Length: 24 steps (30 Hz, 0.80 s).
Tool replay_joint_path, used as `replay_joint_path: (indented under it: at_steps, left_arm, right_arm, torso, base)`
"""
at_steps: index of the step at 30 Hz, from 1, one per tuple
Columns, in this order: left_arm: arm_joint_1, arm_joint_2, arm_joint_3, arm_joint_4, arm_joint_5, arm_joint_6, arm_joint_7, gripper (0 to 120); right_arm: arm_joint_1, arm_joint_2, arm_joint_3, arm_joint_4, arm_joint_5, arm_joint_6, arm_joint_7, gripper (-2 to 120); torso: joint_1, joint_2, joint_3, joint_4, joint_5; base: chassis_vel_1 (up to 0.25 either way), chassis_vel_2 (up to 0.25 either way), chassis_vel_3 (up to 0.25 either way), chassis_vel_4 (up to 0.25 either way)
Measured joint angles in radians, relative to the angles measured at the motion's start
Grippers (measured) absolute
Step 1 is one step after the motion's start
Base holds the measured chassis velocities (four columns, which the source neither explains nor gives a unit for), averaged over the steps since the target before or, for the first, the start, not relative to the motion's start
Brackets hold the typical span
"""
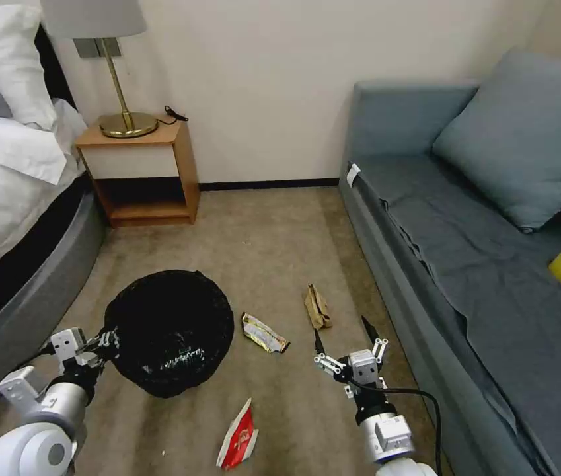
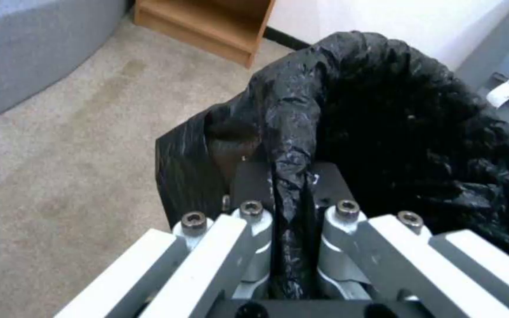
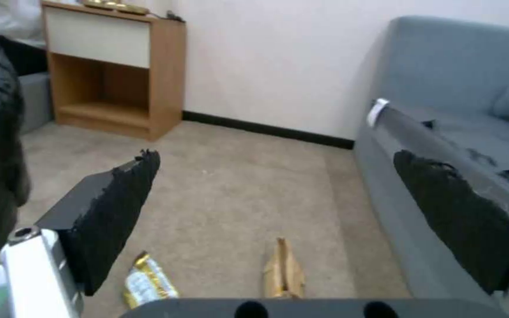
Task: Pick up the trash bin, then pick up the garbage on the floor and place it into the trash bin.
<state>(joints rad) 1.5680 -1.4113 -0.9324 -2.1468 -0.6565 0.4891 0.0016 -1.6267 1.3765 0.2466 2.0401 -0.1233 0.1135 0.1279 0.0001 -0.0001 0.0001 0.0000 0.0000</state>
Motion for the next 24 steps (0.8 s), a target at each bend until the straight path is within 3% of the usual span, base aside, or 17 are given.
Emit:
replay_joint_path:
  at_steps: [7,9,10,13,16,18,24]
  left_arm:
    - [0.003,-0.001,-0.012,-0.008,0.026,0.012,0.0,5]
    - [0.004,-0.008,-0.027,-0.015,0.039,0.017,0.004,5]
    - [0.004,-0.008,-0.027,-0.015,0.039,0.017,0.004,5]
    - [0.015,-0.017,-0.045,-0.015,0.048,0.009,0.014,5]
    - [0.021,-0.02,-0.052,-0.011,0.049,-0.002,0.02,5]
    - [0.022,-0.021,-0.055,-0.006,0.048,-0.006,0.023,5]
    - [0.019,-0.012,-0.064,0.031,0.041,-0.023,0.029,5]
  right_arm:
    - [0.074,-0.076,-0.096,-0.022,0.159,-0.136,-0.007,100]
    - [0.148,-0.144,-0.199,-0.042,0.285,-0.248,0.018,100]
    - [0.148,-0.144,-0.199,-0.042,0.285,-0.248,0.018,100]
    - [0.27,-0.246,-0.368,-0.094,0.497,-0.37,0.081,100]
    - [0.342,-0.282,-0.45,-0.126,0.586,-0.424,0.12,100]
    - [0.375,-0.291,-0.481,-0.14,0.615,-0.444,0.135,100]
    - [0.565,-0.275,-0.634,-0.218,0.841,-0.626,0.26,100]
  torso:
    - [0.0,0.0,0.0,0.0001,0.0001]
    - [0.0,0.0,0.0,0.0,0.0001]
    - [0.0,0.0,0.0,0.0,0.0001]
    - [0.0,0.0,0.0,0.0001,0.0]
    - [0.0,0.0,0.0,-0.0001,0.0]
    - [0.0,0.0,0.0,0.0001,0.0]
    - [0.0,0.0,0.0,0.0002,-0.0002]
  base:
    - [0.0,0.0,0.0,0.0]
    - [0.0,0.0,0.0,0.0]
    - [0.0,0.0,0.0,0.0]
    - [0.0,0.0,0.0,0.0]
    - [0.0,0.0,0.0,0.0]
    - [0.0,0.0,0.0,0.0]
    - [0.0,0.0,0.0,0.0]
